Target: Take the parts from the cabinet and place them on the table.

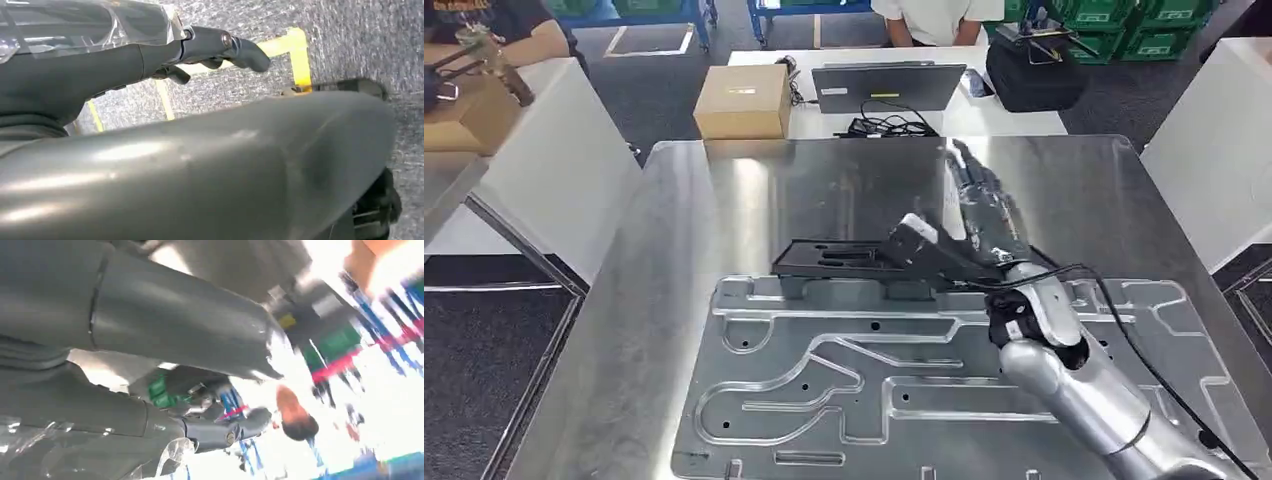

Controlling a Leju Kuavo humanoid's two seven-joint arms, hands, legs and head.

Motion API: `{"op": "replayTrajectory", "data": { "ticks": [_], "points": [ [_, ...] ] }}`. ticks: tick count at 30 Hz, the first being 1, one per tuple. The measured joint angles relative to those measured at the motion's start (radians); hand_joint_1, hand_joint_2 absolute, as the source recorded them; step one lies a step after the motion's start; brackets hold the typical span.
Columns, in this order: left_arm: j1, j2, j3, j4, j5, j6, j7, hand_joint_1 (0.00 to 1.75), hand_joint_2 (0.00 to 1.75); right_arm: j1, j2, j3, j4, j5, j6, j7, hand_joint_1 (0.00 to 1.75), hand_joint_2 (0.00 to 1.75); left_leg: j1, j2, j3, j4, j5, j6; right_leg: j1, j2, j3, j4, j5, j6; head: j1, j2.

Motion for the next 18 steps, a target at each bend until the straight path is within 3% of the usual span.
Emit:
{"op": "replayTrajectory", "data": {
  "ticks": [1,2,3,5,6,7,8,10,11,12,13,15,16,17,18],
  "points": [
    [0.000,0.000,0.000,0.000,0.000,-0.001,0.000,0.00,0.00,0.016,-0.006,-0.021,-0.027,-0.019,-0.027,-0.010,0.00,0.00,0.000,0.000,-0.002,0.000,0.002,0.000,0.001,0.000,-0.014,0.048,-0.013,0.003,0.000,0.000],
    [0.000,-0.001,0.000,0.000,0.004,-0.002,0.000,0.00,0.00,0.037,-0.018,-0.040,-0.055,-0.048,-0.066,-0.022,0.00,0.00,0.001,0.000,-0.005,0.000,0.005,0.000,0.000,0.000,-0.005,0.048,-0.003,0.005,0.000,0.000],
    [0.001,-0.003,0.001,0.000,0.007,-0.002,0.000,0.00,0.00,0.055,-0.030,-0.063,-0.089,-0.083,-0.115,-0.035,0.00,0.00,0.003,-0.001,-0.009,0.002,0.008,-0.004,-0.002,0.000,0.028,-0.001,0.028,0.009,0.000,0.000],
    [0.001,-0.004,0.002,0.000,0.014,-0.002,-0.001,0.00,0.00,0.070,-0.043,-0.115,-0.152,-0.127,-0.206,-0.057,0.00,0.00,0.007,0.000,-0.022,0.017,0.010,-0.010,-0.008,-0.003,0.133,-0.172,0.091,0.019,0.000,0.000],
    [0.001,-0.004,0.003,0.000,0.019,-0.002,-0.003,0.00,0.00,0.078,-0.053,-0.144,-0.188,-0.148,-0.263,-0.072,0.00,0.00,0.004,0.000,-0.031,0.029,0.007,-0.015,-0.014,-0.005,0.178,-0.239,0.093,0.024,0.000,0.000],
    [-0.001,-0.004,0.005,0.000,0.023,-0.002,-0.004,0.00,0.00,0.092,-0.061,-0.167,-0.217,-0.164,-0.306,-0.089,0.00,0.00,0.000,-0.002,-0.042,0.043,0.004,-0.020,-0.006,0.004,0.169,-0.232,0.111,0.009,-0.001,0.000],
    [-0.001,-0.004,0.005,0.000,0.026,0.000,-0.005,0.00,0.00,0.115,-0.072,-0.201,-0.253,-0.180,-0.357,-0.102,0.00,0.00,-0.001,-0.002,-0.047,0.054,0.007,-0.024,-0.011,0.006,0.162,-0.239,0.108,0.003,0.000,0.000],
    [0.003,-0.006,0.006,0.000,0.036,0.005,-0.008,0.00,0.00,0.173,-0.096,-0.251,-0.330,-0.178,-0.422,-0.129,0.00,0.00,0.001,-0.005,-0.054,0.052,0.017,-0.031,-0.006,0.005,0.156,-0.236,0.111,-0.012,0.000,0.000],
    [0.007,-0.006,0.006,0.001,0.040,0.007,-0.010,0.00,0.00,0.206,-0.108,-0.271,-0.359,-0.165,-0.448,-0.147,0.00,0.00,0.007,-0.005,-0.060,0.057,0.011,-0.034,-0.010,0.001,0.147,-0.238,0.118,-0.022,0.000,0.000],
    [0.009,-0.008,0.006,0.001,0.043,0.008,-0.011,0.00,0.00,0.238,-0.114,-0.294,-0.399,-0.149,-0.474,-0.165,0.00,0.00,0.008,-0.003,-0.070,0.083,-0.030,-0.042,-0.010,0.002,0.140,-0.238,0.127,-0.028,-0.001,0.000],
    [0.009,-0.010,0.006,0.001,0.044,0.009,-0.011,0.00,0.00,0.281,-0.119,-0.321,-0.434,-0.132,-0.514,-0.186,0.00,0.00,0.011,-0.004,-0.085,0.139,-0.090,-0.049,-0.010,0.001,0.131,-0.238,0.134,-0.034,-0.001,0.000],
    [0.007,-0.012,0.007,0.001,0.053,0.014,-0.013,0.00,0.00,0.363,-0.123,-0.375,-0.510,-0.110,-0.566,-0.243,0.00,0.00,0.017,-0.003,-0.120,0.296,-0.195,-0.060,-0.008,-0.001,0.113,-0.238,0.147,-0.035,-0.001,0.000],
    [0.006,-0.012,0.007,0.001,0.056,0.016,-0.013,0.00,0.00,0.398,-0.124,-0.393,-0.533,-0.105,-0.569,-0.270,0.00,0.00,0.017,-0.003,-0.126,0.355,-0.217,-0.060,-0.006,-0.001,0.104,-0.238,0.154,-0.035,-0.001,0.000],
    [0.005,-0.013,0.007,0.001,0.057,0.016,-0.013,0.00,0.00,0.435,-0.124,-0.410,-0.558,-0.097,-0.570,-0.294,0.00,0.00,0.017,-0.003,-0.115,0.371,-0.210,-0.058,-0.005,-0.001,0.095,-0.238,0.161,-0.035,-0.001,0.000],
    [0.004,-0.013,0.007,0.001,0.060,0.018,-0.013,0.00,0.00,0.476,-0.124,-0.431,-0.584,-0.086,-0.571,-0.320,0.00,0.00,0.015,-0.004,-0.083,0.344,-0.183,-0.051,-0.002,-0.001,0.086,-0.238,0.169,-0.035,-0.001,0.000]
  ]
}}
